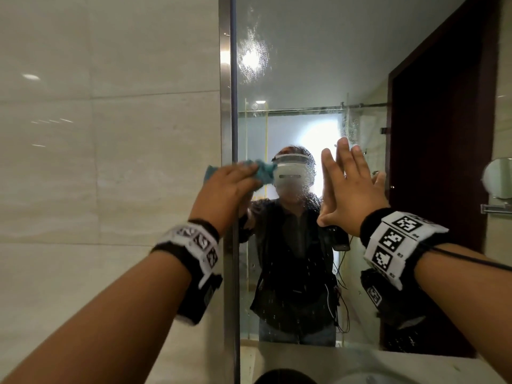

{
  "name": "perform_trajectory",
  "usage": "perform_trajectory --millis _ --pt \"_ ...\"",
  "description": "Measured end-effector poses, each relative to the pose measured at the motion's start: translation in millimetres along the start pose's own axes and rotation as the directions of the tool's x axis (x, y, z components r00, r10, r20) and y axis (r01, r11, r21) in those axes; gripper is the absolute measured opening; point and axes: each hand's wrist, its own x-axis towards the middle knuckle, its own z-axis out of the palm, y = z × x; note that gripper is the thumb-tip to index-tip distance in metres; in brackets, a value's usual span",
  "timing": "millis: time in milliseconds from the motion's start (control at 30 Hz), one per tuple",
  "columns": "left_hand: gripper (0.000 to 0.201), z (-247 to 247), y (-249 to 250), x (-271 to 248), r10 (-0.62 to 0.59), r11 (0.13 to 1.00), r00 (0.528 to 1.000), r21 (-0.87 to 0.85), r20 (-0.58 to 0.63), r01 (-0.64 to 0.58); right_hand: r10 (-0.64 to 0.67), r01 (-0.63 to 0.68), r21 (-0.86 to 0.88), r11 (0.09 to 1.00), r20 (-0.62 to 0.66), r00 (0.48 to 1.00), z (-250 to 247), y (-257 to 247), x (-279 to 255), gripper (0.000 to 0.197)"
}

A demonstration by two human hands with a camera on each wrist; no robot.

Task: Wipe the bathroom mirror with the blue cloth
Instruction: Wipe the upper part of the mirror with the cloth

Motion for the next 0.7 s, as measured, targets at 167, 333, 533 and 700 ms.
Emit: perform_trajectory --millis 167,333,533,700 --pt "0.064 21.3 23.1 -47.3 0.060 0.996 0.986 -0.071 0.155 -0.050 0.000 0.000 -0.005 1.000 0.005 1.000 -0.2 -0.3 0.3 0.134" --pt "0.043 4.5 24.7 1.9 -0.017 0.989 0.994 -0.146 0.108 0.033 -0.004 0.004 0.009 1.000 -0.008 1.000 0.2 0.0 -0.4 0.134" --pt "0.041 25.8 40.2 49.5 -0.029 0.977 1.000 -0.212 -0.010 0.026 -0.010 0.010 0.016 1.000 -0.022 1.000 2.9 2.4 2.8 0.133" --pt "0.033 55.8 84.6 -6.3 0.159 0.969 0.978 -0.213 0.138 -0.128 -0.081 0.082 0.008 0.997 -0.091 0.993 2.6 18.4 -5.0 0.130"
